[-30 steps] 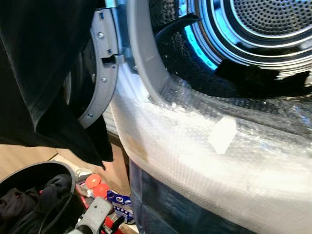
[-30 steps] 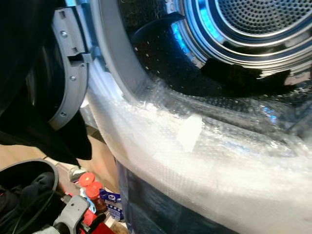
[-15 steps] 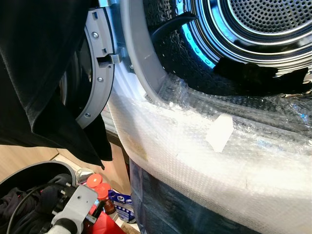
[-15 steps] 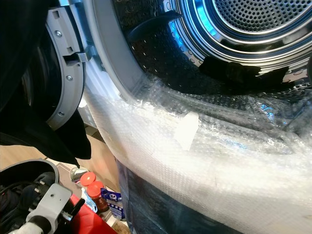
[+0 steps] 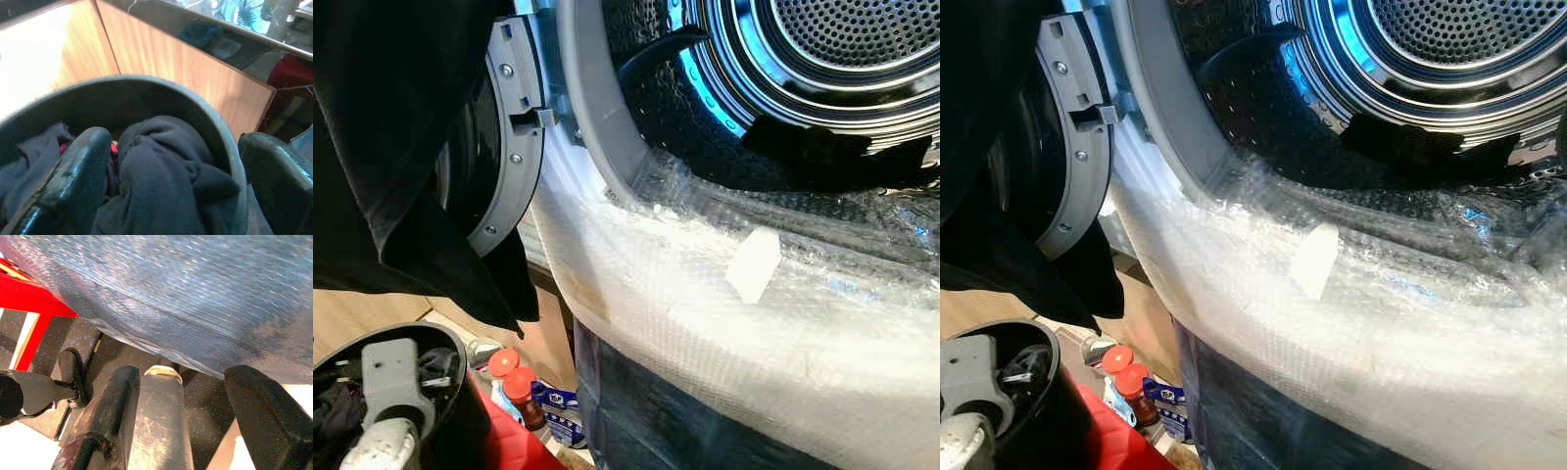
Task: Clothes washing
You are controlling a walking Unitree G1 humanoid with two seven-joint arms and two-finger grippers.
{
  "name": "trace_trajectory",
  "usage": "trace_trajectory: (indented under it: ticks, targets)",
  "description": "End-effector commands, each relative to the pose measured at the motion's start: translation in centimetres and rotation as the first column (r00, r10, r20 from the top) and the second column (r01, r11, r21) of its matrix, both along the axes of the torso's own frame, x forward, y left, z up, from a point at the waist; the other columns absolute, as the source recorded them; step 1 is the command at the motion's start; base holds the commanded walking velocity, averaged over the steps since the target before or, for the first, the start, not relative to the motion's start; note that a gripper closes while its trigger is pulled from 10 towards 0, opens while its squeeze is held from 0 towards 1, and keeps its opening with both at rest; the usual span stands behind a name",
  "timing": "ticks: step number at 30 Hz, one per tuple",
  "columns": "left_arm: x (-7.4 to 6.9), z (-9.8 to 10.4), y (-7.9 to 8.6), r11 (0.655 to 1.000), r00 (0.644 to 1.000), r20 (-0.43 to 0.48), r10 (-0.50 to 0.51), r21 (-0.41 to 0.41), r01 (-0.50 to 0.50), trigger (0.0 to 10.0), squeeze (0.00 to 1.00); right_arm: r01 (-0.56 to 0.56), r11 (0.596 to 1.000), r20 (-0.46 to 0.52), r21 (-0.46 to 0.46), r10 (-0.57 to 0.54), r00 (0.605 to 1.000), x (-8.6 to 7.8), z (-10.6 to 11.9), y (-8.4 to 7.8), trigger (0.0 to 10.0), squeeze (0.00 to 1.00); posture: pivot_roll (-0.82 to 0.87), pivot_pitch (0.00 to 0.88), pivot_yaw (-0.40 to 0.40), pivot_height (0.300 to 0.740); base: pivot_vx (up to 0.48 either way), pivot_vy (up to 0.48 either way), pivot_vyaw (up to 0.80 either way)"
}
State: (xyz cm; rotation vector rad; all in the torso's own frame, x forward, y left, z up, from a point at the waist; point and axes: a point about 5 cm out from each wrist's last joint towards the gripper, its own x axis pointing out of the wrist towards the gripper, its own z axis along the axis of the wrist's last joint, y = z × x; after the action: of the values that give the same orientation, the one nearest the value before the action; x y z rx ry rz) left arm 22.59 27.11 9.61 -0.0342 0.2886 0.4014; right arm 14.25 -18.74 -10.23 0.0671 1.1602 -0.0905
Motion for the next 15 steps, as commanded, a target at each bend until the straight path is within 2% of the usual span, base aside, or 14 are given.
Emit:
trace_trajectory:
  ticks: [1,6,7,15]
  targets:
    - [0.3,-0.2,0.7,0.999,1.000,0.009,0.014,-0.030,-0.014,10.0,1.00,0.019,1.000,0.000,0.016,-0.019,1.000,0.1,0.0,0.4,10.0,0.00,0.04,0.023,0.067,0.740,0.000,0.000,0.00]
    - [0.7,-1.1,0.8,0.999,1.000,-0.023,-0.010,-0.040,0.009,10.0,1.00,0.049,0.999,0.011,0.024,-0.049,0.999,0.4,0.1,0.4,10.0,0.00,0.03,0.025,0.072,0.740,0.000,0.000,0.00]
    - [0.8,-1.2,0.8,0.998,1.000,-0.020,-0.001,-0.058,0.000,10.0,0.00,0.060,0.998,0.019,0.026,-0.061,0.998,0.6,0.1,0.4,10.0,0.00,0.03,0.025,0.072,0.740,0.000,0.000,0.00]
    - [0.5,-2.4,0.9,0.991,0.998,-0.060,0.033,-0.129,-0.041,10.0,0.00,0.059,0.998,0.019,0.035,-0.060,0.998,0.5,0.1,0.6,10.0,0.00,0.03,0.031,0.083,0.740,0.000,0.000,0.00]
